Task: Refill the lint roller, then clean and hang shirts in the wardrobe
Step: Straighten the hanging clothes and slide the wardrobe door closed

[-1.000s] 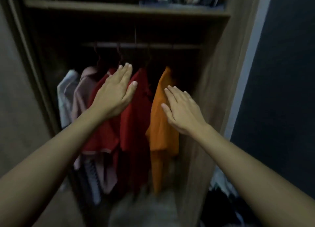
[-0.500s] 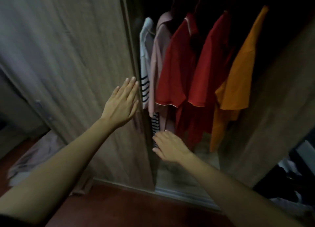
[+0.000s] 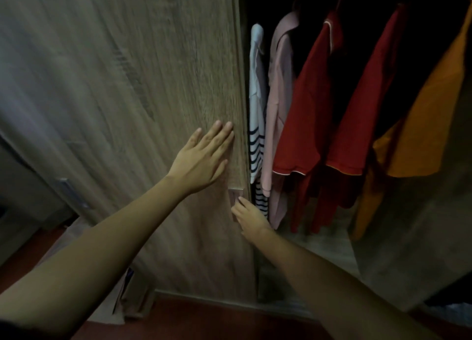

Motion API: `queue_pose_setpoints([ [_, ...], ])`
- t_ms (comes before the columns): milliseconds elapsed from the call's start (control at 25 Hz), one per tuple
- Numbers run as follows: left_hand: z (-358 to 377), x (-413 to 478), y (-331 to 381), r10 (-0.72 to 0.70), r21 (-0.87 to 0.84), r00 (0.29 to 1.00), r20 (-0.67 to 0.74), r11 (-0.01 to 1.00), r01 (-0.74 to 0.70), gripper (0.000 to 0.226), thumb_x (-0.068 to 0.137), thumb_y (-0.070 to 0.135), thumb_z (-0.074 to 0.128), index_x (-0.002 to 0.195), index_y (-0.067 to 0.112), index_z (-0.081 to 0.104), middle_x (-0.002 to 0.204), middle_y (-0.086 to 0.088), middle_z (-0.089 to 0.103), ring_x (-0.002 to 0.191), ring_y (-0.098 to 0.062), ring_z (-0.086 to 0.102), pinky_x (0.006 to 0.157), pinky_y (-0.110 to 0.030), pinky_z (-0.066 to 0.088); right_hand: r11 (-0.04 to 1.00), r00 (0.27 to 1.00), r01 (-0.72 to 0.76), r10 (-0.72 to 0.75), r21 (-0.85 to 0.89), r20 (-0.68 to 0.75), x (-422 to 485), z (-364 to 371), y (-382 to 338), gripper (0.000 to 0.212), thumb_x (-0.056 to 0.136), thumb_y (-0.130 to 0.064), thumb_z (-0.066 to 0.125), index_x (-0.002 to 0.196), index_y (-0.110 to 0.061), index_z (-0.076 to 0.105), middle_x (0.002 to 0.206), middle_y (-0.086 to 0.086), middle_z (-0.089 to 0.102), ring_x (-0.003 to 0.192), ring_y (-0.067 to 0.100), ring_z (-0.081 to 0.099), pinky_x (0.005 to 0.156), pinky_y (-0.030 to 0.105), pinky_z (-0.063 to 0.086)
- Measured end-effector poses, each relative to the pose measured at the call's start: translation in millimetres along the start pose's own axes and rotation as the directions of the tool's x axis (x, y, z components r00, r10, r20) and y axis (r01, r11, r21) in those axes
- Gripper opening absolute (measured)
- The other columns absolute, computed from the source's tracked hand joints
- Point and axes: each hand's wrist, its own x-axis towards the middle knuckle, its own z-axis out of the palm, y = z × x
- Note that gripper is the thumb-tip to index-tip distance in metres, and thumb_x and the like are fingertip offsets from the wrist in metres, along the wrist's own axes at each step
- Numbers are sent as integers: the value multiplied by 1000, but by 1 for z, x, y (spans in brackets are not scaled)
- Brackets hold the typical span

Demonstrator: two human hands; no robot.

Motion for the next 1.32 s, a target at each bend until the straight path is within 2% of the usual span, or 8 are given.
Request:
queue_pose_setpoints([
  [120,12,1,-8,49,44,996,-68,998,-46,61,93,37,32,147,9,22,154,-3,19,146,-19,1,114,-41,9,997,996,73,-74,-13,-46,3,-1,7,45,100,-16,24,141,2,21,144,14,30,135,28,24,118,39,5],
  [200,15,8,-9,104,55,989,-105,994,-99,61,94,36,30,148,12,18,154,-2,16,145,-16,-8,114,-42,7,996,996,49,-54,-68,-69,3,8,10,43,99,-14,26,139,0,30,141,11,33,131,27,29,118,38,7],
  [440,15,51,28,241,88,944,-226,970,-227,57,97,32,22,151,16,10,159,-1,-7,146,-16,-7,114,-42,-2,984,1000,7,-6,-177,8,-43,43,24,43,95,-18,38,136,-4,39,136,7,37,126,24,34,116,37,17],
  [520,12,75,56,251,63,928,-276,968,-243,59,95,31,27,150,15,13,159,-1,3,146,-16,-3,113,-42,-1,983,998,-32,40,-180,40,-69,62,34,43,95,-21,38,135,-6,42,137,7,38,125,24,35,115,38,17],
  [640,0,110,105,264,40,912,-312,963,-265,60,92,29,31,149,15,18,155,0,17,144,-16,14,112,-42,0,982,987,-101,119,-159,111,-109,93,49,44,95,-25,41,135,-8,42,139,7,37,127,25,32,116,39,15],
  [800,-13,161,168,296,26,889,-350,951,-307,58,93,30,30,149,15,21,155,1,20,143,-14,18,113,-40,-3,967,942,-205,237,-154,235,-168,132,74,48,92,-29,47,136,-11,42,142,9,35,131,28,28,117,42,14],
  [920,-24,199,218,299,18,882,-365,949,-314,58,94,31,29,149,15,21,156,-1,19,143,-14,18,114,-39,-7,957,921,-263,287,-125,265,-210,160,99,46,91,-27,50,134,-11,45,143,9,36,132,28,28,117,42,13],
  [1320,-67,295,363,266,47,890,-371,962,-268,66,89,32,38,149,15,19,155,1,25,142,-13,21,114,-39,-3,954,901,-285,298,-88,314,-347,244,174,45,98,-28,33,139,-11,37,146,7,26,134,26,22,118,38,4],
])
